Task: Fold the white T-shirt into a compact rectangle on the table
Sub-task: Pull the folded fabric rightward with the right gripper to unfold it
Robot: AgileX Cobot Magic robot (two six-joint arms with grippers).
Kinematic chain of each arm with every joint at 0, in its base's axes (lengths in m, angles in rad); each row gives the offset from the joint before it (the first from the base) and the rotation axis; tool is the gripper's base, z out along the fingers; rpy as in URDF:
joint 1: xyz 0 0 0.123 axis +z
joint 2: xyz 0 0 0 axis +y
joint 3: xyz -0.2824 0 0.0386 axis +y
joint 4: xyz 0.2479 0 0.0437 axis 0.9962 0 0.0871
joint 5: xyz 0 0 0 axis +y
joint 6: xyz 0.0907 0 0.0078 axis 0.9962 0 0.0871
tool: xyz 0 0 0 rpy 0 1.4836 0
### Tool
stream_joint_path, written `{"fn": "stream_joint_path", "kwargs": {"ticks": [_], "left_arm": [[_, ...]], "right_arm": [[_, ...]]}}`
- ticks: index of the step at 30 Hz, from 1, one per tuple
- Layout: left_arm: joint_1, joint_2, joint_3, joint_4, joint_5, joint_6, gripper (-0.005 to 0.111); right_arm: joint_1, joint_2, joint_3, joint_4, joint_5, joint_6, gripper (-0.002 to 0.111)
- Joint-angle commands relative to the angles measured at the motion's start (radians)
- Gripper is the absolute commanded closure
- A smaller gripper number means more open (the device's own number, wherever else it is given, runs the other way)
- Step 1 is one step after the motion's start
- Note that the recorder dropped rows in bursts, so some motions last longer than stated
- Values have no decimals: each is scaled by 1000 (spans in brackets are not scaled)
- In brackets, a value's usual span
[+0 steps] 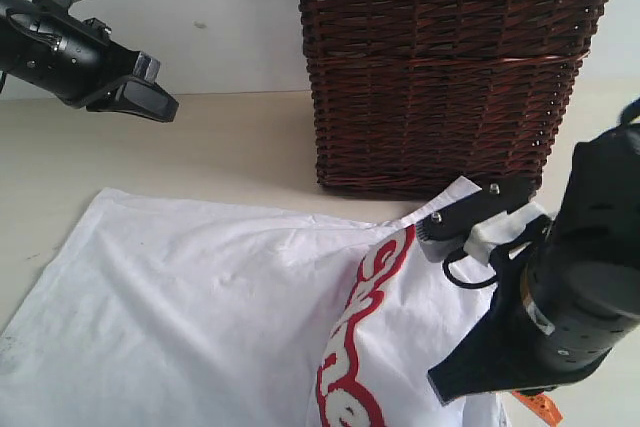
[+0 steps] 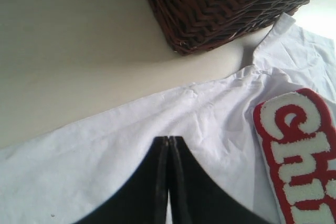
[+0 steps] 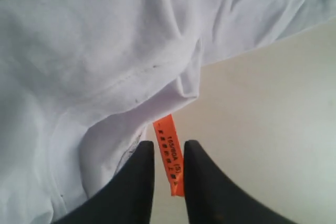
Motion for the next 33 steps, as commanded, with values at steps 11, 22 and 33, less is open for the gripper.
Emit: {"fn": "stream_joint_path", "kwargs": {"ticks": [11, 22, 33], "left_arm": [[-8, -5, 3, -6, -10, 4, 107], [-8, -5, 3, -6, -19, 4, 107], [-8, 5, 3, -11, 1, 4, 107]], "right_arm": [[-67, 174, 94, 117, -305, -96, 79], [-133, 290, 110, -45, 68, -87, 108], [-136, 246, 112, -91, 321, -158, 108]]}}
